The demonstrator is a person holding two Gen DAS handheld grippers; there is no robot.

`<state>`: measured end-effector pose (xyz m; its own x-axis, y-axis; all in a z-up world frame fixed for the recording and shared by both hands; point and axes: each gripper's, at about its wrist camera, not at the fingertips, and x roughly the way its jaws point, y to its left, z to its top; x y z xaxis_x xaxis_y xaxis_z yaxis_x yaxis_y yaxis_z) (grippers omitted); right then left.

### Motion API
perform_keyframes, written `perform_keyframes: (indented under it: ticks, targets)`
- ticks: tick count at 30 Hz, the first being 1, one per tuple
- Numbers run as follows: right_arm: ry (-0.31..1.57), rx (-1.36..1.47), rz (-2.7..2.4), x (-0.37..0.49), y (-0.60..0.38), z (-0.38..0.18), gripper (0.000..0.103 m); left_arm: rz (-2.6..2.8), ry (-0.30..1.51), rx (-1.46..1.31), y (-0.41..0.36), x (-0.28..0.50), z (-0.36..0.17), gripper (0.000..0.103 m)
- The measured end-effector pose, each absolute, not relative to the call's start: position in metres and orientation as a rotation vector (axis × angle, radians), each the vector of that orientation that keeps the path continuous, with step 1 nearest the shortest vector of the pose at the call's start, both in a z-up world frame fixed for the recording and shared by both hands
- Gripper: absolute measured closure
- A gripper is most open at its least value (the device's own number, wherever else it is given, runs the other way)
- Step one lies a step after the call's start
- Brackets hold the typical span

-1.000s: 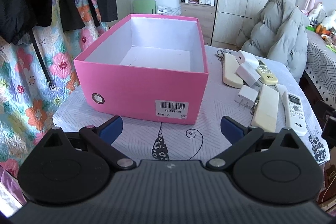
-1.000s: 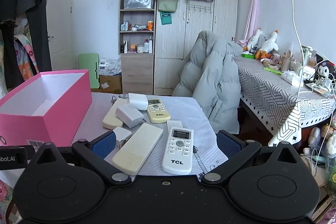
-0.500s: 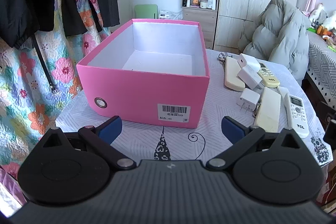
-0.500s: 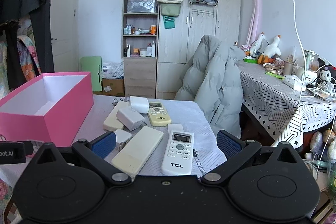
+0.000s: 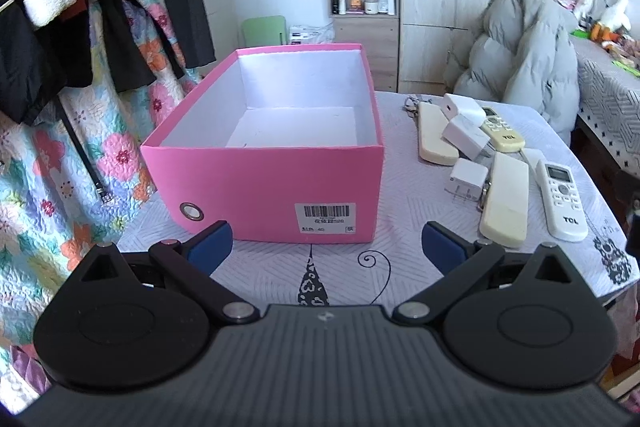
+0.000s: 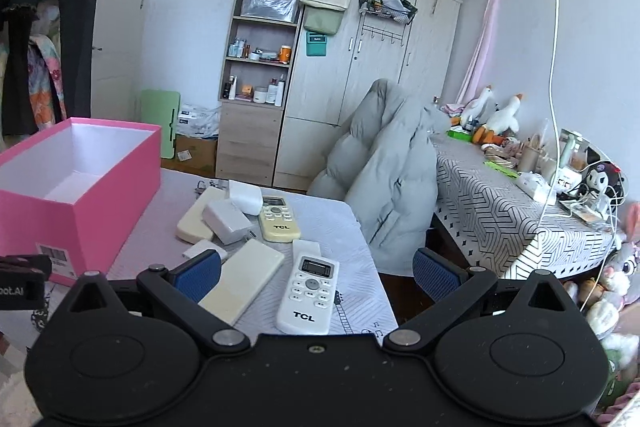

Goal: Organize rigid objects

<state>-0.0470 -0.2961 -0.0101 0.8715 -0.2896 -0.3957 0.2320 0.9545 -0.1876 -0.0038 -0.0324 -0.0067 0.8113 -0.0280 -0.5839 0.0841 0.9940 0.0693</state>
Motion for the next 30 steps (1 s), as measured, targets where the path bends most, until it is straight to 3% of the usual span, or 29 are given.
perform_keyframes:
  ticks: [30]
  targets:
    - [0.390, -0.005, -0.134, -0.046, -0.302, -0.016, 0.000, -0.131, 0.645, 0.060, -0.018, 0.002, -0.004, 0.004]
